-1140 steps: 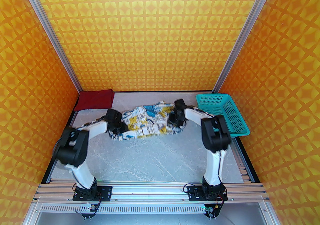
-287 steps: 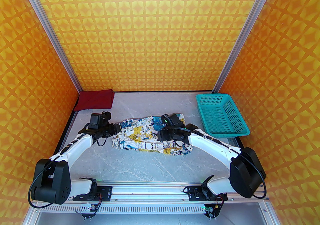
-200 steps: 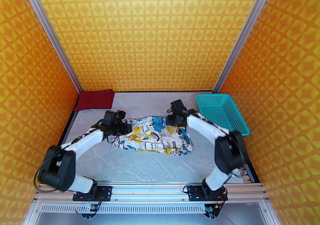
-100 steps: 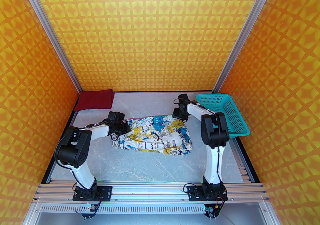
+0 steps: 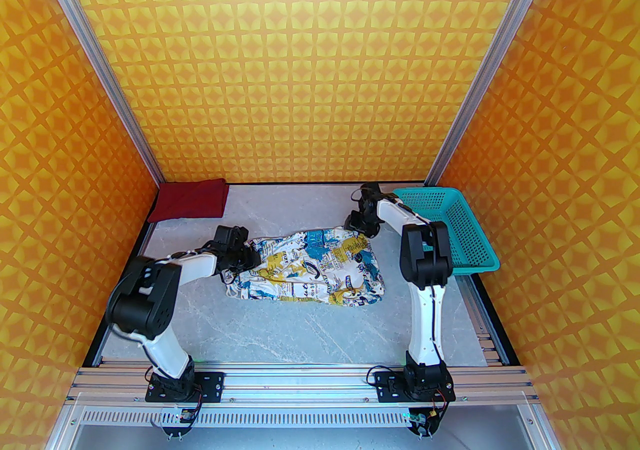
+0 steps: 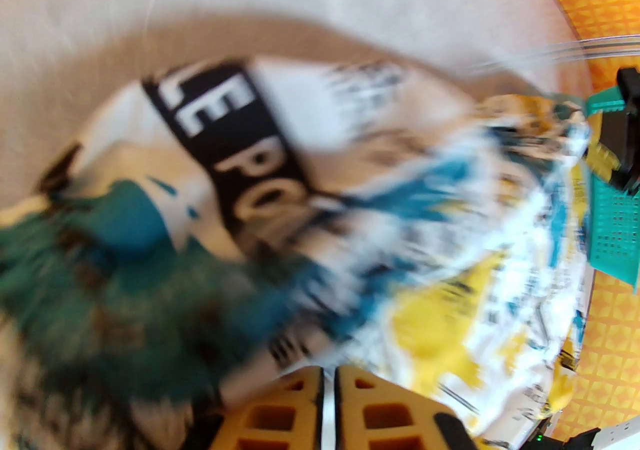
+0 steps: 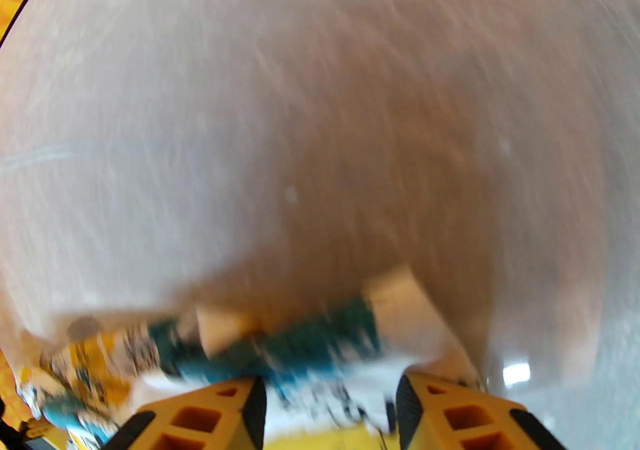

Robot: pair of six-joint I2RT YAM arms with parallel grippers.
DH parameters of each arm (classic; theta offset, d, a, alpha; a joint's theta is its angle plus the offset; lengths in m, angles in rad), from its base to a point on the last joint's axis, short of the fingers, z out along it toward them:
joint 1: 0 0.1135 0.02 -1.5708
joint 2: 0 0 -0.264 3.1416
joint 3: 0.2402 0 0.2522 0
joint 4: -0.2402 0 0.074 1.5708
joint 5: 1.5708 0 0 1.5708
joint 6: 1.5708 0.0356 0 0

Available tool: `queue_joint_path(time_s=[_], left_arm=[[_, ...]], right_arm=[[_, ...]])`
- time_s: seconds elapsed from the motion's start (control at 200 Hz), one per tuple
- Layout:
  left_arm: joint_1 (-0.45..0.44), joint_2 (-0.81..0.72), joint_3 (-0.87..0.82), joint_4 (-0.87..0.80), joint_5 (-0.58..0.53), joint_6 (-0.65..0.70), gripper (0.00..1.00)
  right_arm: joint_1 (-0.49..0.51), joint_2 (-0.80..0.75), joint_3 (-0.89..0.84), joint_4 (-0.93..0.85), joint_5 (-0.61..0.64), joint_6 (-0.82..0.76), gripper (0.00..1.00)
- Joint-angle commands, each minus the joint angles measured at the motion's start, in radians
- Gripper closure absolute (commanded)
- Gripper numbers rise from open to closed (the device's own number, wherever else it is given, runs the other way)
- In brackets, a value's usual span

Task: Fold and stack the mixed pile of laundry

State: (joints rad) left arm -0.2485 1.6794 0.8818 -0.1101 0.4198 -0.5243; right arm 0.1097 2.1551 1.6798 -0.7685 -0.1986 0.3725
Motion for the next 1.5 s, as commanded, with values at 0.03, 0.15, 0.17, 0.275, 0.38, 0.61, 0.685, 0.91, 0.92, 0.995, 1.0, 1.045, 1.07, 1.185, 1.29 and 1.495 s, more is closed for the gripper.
queue_joint_path(time_s=[0.03,0.15,0.17,0.275,0.38,0.61,0.685,0.91,0.92,0.995,1.0,1.045,1.07,1.185,1.29,1.495], left_arm=[[-0.020,-0.096,0.086,-0.137,-0.011,0.027,0.87],[-0.078,-0.144,0.082,-0.190,-0.011,0.008,0.86],[-0.088,-0.150,0.072,-0.191,-0.012,0.001,0.85],[-0.128,-0.174,-0.001,-0.175,-0.012,-0.031,0.85],[-0.133,-0.176,-0.100,-0.122,-0.014,-0.056,0.85],[-0.105,-0.185,-0.221,-0.112,-0.085,-0.047,0.88],[-0.084,-0.196,-0.246,-0.111,-0.087,-0.041,0.88],[-0.038,-0.245,-0.262,-0.149,-0.087,-0.009,0.88],[-0.038,-0.247,-0.262,-0.153,-0.087,-0.007,0.88],[-0.039,-0.283,-0.246,-0.182,-0.074,-0.004,0.87],[-0.039,-0.286,-0.245,-0.183,-0.072,-0.004,0.87],[-0.040,-0.316,-0.232,-0.201,-0.061,-0.003,0.85],[-0.040,-0.331,-0.222,-0.212,-0.059,-0.001,0.85],[-0.047,-0.386,-0.159,-0.257,-0.058,0.019,0.81],[-0.047,-0.348,-0.091,-0.253,-0.059,0.044,0.79],[-0.041,-0.135,0.057,-0.134,-0.047,0.061,0.81]], right_arm=[[0.040,-0.280,-0.164,0.044,-0.017,0.000,0.53],[0.099,-0.441,-0.389,0.094,-0.054,0.065,0.56],[0.105,-0.465,-0.430,0.105,-0.066,0.079,0.57],[0.119,-0.568,-0.634,0.160,-0.138,0.151,0.59],[0.118,-0.629,-0.782,0.176,-0.146,0.176,0.59],[0.066,-0.689,-0.944,0.153,-0.001,0.184,0.61],[0.042,-0.699,-0.972,0.167,0.015,0.195,0.61],[0.025,-0.738,-0.994,0.186,0.000,0.205,0.58],[0.025,-0.742,-0.991,0.184,-0.003,0.203,0.57],[0.025,-0.778,-0.971,0.153,-0.008,0.184,0.57],[0.025,-0.782,-0.970,0.150,-0.007,0.183,0.57],[0.025,-0.813,-0.957,0.131,-0.003,0.166,0.56],[0.025,-0.832,-0.948,0.123,-0.001,0.154,0.55],[0.025,-0.900,-0.904,0.108,0.022,0.120,0.54],[0.027,-0.877,-0.864,0.121,0.010,0.105,0.54],[0.030,-0.723,-0.842,0.195,-0.022,0.120,0.56]])
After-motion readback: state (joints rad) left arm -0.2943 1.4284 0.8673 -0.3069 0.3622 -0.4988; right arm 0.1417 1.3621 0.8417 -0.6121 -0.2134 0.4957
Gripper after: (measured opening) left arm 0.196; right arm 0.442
